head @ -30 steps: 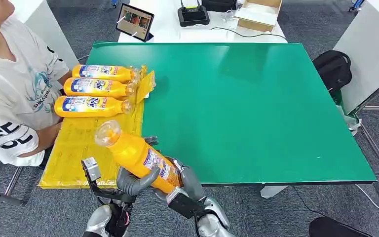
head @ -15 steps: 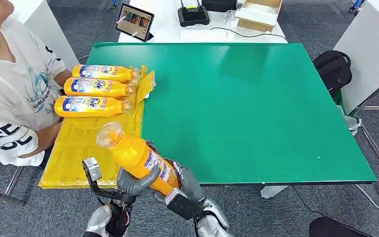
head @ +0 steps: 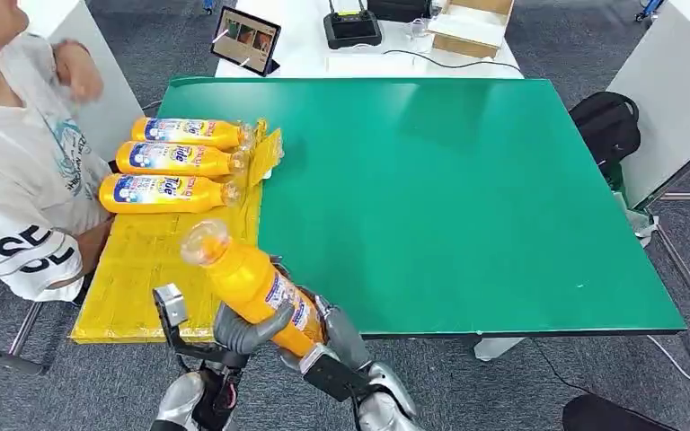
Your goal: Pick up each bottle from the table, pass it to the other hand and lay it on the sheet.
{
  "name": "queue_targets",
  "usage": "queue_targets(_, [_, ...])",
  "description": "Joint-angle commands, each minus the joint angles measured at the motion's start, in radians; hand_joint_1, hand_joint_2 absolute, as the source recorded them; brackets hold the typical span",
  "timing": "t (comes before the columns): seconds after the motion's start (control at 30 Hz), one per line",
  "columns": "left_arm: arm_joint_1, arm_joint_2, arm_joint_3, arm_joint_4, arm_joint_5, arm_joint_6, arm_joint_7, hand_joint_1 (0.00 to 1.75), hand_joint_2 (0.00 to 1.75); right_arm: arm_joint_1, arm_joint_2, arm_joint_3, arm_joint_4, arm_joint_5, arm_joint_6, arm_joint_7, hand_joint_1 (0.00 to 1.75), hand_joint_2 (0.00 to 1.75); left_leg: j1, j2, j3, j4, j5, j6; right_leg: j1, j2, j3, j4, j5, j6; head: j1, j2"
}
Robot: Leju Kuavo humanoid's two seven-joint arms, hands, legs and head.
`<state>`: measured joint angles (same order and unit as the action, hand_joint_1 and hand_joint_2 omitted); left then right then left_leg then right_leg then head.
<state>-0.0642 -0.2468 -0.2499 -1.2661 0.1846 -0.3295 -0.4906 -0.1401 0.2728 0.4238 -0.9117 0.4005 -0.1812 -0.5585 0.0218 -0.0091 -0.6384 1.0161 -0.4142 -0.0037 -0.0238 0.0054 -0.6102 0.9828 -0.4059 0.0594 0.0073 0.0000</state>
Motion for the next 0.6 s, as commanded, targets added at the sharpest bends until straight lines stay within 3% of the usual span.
queue_targets(0.03, [-0.297, 0.08, 0.195, 0.154, -0.176, 0.341, 0.008, 1.75, 1.75, 0.006, -0.09, 0.049, -0.277, -0.026, 0.069, 0.064, 0.0, 0.0, 0.0, -0.003, 0.0, 0.001, 0.001, 0.001, 0.001, -0.004, 0.001, 0.001, -0.001, -0.003, -0.001, 0.0])
queue_targets(0.2, [-0.408, 0.116, 0.271, 0.274, -0.351, 0.55, -0.065, 1.75, 1.75, 0.014, -0.083, 0.022, -0.307, -0.069, 0.032, 0.034, 0.0, 0.0, 0.001, 0.001, 0.006, -0.001, 0.001, 0.001, 0.002, -0.001, 0.005, 0.0, 0.001, -0.005, -0.001, 0.0])
queue_targets(0.53, [-0.477, 0.158, 0.319, 0.355, -0.508, 0.707, -0.107, 1.75, 1.75, 0.027, -0.082, -0.018, -0.363, -0.12, -0.027, 0.004, 0.0, 0.0, 0.001, 0.001, 0.003, 0.0, 0.002, -0.001, 0.001, 0.0, 0.002, 0.001, 0.002, -0.005, 0.0, 0.0])
queue_targets(0.57, [-0.481, 0.165, 0.314, 0.363, -0.556, 0.756, -0.114, 1.75, 1.75, 0.029, -0.081, -0.02, -0.37, -0.123, -0.036, -0.001, 0.0, 0.0, 0.001, 0.001, 0.005, 0.0, 0.001, 0.0, 0.002, 0.0, 0.004, 0.001, 0.001, -0.005, 0.0, 0.0])
queue_targets(0.6, [-0.499, 0.204, 0.3, 0.41, -0.773, 0.931, -0.1, 1.75, 1.75, 0.05, -0.069, -0.037, -0.43, -0.145, -0.102, -0.029, 0.0, 0.0, 0.001, 0.001, 0.004, -0.001, 0.002, -0.001, 0.001, 0.0, 0.003, 0.001, 0.002, -0.005, 0.0, 0.0])
